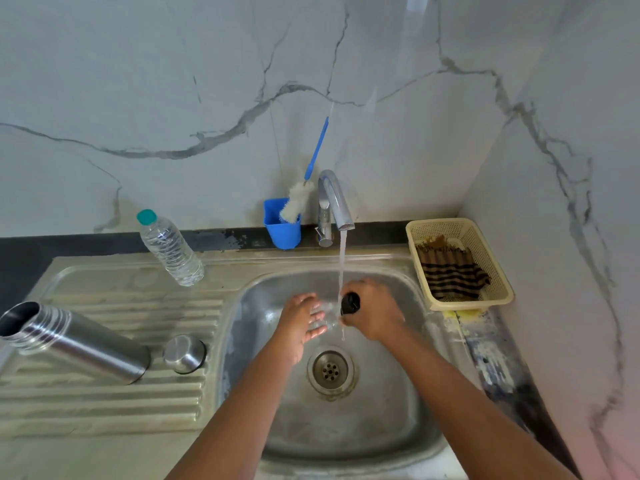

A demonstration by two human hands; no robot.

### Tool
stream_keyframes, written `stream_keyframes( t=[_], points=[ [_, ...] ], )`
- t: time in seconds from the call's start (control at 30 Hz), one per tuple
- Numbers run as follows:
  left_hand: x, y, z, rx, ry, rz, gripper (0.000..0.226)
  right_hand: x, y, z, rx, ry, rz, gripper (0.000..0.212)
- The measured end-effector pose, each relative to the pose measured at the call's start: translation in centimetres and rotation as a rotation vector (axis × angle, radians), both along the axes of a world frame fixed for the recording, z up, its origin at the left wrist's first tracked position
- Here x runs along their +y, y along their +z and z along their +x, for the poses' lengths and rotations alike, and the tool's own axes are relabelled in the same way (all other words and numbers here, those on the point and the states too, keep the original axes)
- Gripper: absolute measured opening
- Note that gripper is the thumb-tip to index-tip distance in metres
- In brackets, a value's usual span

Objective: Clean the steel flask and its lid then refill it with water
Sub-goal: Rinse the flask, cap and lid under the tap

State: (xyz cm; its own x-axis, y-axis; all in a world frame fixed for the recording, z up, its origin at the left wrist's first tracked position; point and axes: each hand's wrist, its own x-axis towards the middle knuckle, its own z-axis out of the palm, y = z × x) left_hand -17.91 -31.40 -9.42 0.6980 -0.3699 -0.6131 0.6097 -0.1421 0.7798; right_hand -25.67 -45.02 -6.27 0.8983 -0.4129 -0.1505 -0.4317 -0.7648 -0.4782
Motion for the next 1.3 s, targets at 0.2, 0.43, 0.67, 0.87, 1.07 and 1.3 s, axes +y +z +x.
stream_keyframes(
  t=[0.2,0.43,0.67,0.87,1.07,1.3],
  points=[
    [3.5,-1.7,-0.5,0.028,-0.082,0.110,0.023,2.8,-2.1,-1.6,0.083,-0.058,-0.012,0.057],
    [6.8,-1.2,-0.2,-0.016,-0.147,0.097,0.011,2.7,-0.5,1.8,-0.168,-0.368,0.194,0.051],
    [10.2,-0.9,0.8,-0.025,-0.146,0.082,0.013,3.4,1.0,2.8,-0.481,-0.462,0.241,0.061],
    [12.2,-1.3,1.4,-0.032,-0.159,0.099,0.012,5.0,-2.5,-0.6,0.429,-0.107,0.246,0.040],
    [12.8,-1.5,1.2,-0.042,-0.192,0.115,0.009,8.4,-6.3,-1.6,0.008,-0.173,-0.061,0.048],
    [13.9,-1.7,0.9,-0.104,-0.174,0.099,0.008,11.5,-5.3,-0.9,-0.241,-0.158,-0.090,0.052]
  ],
)
